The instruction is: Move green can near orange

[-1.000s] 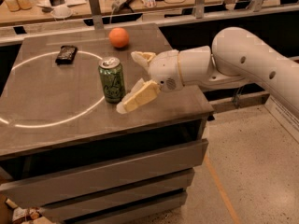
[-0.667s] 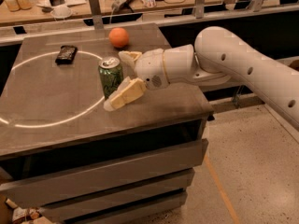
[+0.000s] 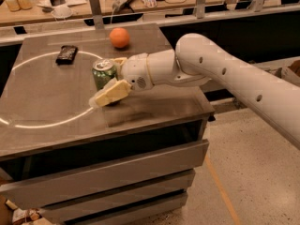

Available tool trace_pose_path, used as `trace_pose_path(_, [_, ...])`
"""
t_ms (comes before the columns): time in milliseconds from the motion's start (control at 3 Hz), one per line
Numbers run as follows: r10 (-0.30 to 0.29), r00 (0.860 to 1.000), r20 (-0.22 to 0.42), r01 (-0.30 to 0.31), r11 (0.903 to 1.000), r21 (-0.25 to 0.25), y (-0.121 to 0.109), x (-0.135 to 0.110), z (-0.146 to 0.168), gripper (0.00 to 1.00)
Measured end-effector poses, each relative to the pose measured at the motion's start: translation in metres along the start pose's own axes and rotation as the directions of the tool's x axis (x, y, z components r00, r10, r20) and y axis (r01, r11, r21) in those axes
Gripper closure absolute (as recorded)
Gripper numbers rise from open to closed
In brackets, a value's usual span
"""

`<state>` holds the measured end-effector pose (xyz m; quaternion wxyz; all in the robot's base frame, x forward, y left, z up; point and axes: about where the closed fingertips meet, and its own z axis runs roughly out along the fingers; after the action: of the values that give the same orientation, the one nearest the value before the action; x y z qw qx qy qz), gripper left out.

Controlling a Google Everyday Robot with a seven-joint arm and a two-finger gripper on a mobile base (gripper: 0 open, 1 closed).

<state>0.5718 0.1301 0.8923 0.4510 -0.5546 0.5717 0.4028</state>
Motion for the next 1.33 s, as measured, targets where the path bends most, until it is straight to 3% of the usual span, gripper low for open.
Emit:
trace_pose_path(333, [0.001, 1.0, 0.002, -0.001, 1.0, -0.006, 0.001, 0.0, 0.004, 0.47])
trace_pose_path(667, [0.0, 1.0, 0.003, 0.0, 1.0, -0.009, 0.002, 0.0, 0.005, 0.71])
trace_pose_path(1000, [-0.065, 0.998, 0.026, 0.062, 0.9922, 0.108, -0.019, -0.018, -0.019, 0.93])
trace_pose_path(1333, [-0.172, 0.985, -0.007, 0.164, 0.9266, 0.338, -0.056, -0.05, -0.08, 1.0])
